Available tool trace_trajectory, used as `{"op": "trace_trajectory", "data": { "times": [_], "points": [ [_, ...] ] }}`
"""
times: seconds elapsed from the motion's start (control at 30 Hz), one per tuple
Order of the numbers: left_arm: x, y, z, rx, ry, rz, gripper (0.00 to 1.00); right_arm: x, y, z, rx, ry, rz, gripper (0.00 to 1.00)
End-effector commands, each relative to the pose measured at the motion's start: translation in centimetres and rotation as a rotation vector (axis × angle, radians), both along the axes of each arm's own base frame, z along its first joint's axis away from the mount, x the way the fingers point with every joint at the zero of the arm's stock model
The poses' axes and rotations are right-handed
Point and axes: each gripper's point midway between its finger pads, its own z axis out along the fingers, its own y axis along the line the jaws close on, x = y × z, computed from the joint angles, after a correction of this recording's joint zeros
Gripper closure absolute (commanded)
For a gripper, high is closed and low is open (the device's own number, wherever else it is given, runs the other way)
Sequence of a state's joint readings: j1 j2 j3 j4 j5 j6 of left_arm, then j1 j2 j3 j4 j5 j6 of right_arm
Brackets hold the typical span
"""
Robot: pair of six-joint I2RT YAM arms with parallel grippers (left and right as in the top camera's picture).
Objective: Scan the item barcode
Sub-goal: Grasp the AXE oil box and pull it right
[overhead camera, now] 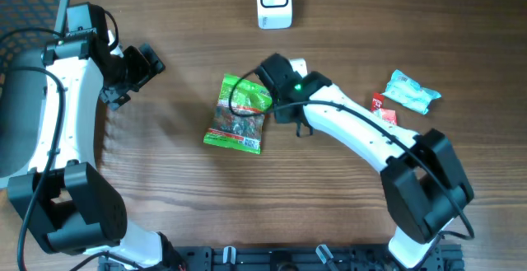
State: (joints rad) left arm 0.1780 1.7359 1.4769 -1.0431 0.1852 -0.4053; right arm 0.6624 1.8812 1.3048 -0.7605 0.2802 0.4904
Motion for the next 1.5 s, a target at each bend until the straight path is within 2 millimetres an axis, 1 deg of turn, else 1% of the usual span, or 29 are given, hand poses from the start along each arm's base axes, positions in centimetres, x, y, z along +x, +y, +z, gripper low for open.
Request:
{"op": "trace_trajectory", "data": {
  "times": [0.0,0.07,0.1,0.13,0.23,0.3,0.37,0.43,0.47,0.5,0.57,0.6,0.63,0.7,0.77,0.8,0.87,0.93,1.0,1.03,1.1,1.13,1.23,1.37,1.47],
  "points": [
    [-0.1,-0.1,-0.4,-0.007,0.009,-0.009,0.00,-1.4,0.2,-2.5,0.017,0.060,0.081,0.80],
    [-0.1,-0.1,-0.4,-0.007,0.009,-0.009,0.00,-1.7,0.1,-3.1,0.019,0.065,0.082,0.77],
    [-0.1,-0.1,-0.4,-0.007,0.009,-0.009,0.00,-1.7,0.1,-3.1,0.018,0.066,0.082,0.70],
    [-0.1,-0.1,-0.4,-0.007,0.009,-0.009,0.00,-1.7,0.1,-3.1,0.018,0.066,0.081,0.59],
    [-0.1,-0.1,-0.4,-0.007,0.009,-0.009,0.00,-1.7,0.1,-3.1,0.014,0.066,0.095,0.45],
    [-0.1,-0.1,-0.4,-0.007,0.009,-0.009,0.00,-1.8,0.0,-2.9,0.005,0.070,0.113,0.42],
    [-0.1,-0.1,-0.4,-0.007,0.009,-0.009,0.00,-1.8,-0.1,-2.0,0.003,0.072,0.116,0.42],
    [-0.1,-0.1,-0.4,-0.007,0.009,-0.009,0.00,-1.6,0.1,-0.5,0.012,0.058,0.121,0.43],
    [-0.1,-0.1,-0.4,-0.007,0.009,-0.009,0.00,-1.4,0.2,0.6,0.021,0.041,0.130,0.46],
    [-0.1,-0.1,-0.4,-0.007,0.009,-0.009,0.00,-1.4,0.3,1.4,0.030,0.027,0.130,0.54],
    [-0.1,-0.1,-0.4,-0.007,0.009,-0.009,0.00,-1.5,0.4,2.7,0.052,0.007,0.134,0.74],
    [-0.1,-0.1,-0.4,-0.007,0.009,-0.009,0.00,-1.7,0.2,3.3,0.055,0.003,0.133,0.85],
    [-0.1,-0.1,-0.4,-0.007,0.009,-0.009,0.00,-1.9,0.1,3.5,0.053,0.007,0.133,0.91],
    [-0.1,-0.1,-0.4,-0.007,0.009,-0.009,0.00,-2.4,-0.3,3.2,0.040,0.030,0.134,0.95],
    [-0.1,-0.1,-0.4,-0.007,0.009,-0.009,0.00,-2.8,-0.3,2.6,0.042,0.047,0.137,0.95],
    [-0.1,-0.1,-0.4,-0.007,0.009,-0.009,0.00,-2.9,-0.4,2.4,0.041,0.051,0.137,0.93],
    [-0.1,-0.1,-0.4,-0.007,0.009,-0.009,0.00,-2.9,-0.4,2.1,0.040,0.048,0.151,0.81],
    [-0.1,-0.1,-0.4,-0.007,0.009,-0.009,0.00,-2.8,-0.2,1.8,0.036,0.042,0.187,0.73],
    [-0.1,-0.1,-0.4,-0.007,0.009,-0.009,0.00,-2.8,-0.1,1.5,0.048,0.050,0.214,0.73],
    [-0.1,-0.1,-0.4,-0.007,0.009,-0.009,0.00,-2.9,0.4,1.3,0.087,0.067,0.246,0.70],
    [-0.1,-0.1,-0.4,-0.007,0.009,-0.009,0.00,-2.9,1.4,1.1,0.194,0.112,0.292,0.57],
    [-0.1,-0.1,-0.4,-0.007,0.009,-0.009,0.00,-2.7,1.3,0.9,0.217,0.119,0.281,0.51],
    [-0.1,-0.1,-0.4,-0.007,0.009,-0.009,0.00,-2.1,1.1,0.1,0.241,0.132,0.270,0.49],
    [-0.1,-0.1,-0.4,-0.007,0.009,-0.009,0.00,-2.4,0.9,-0.9,0.237,0.139,0.269,0.49],
    [-0.1,-0.1,-0.4,-0.007,0.009,-0.008,0.00,-2.5,0.7,-2.2,0.230,0.130,0.267,0.49]
  ]
}}
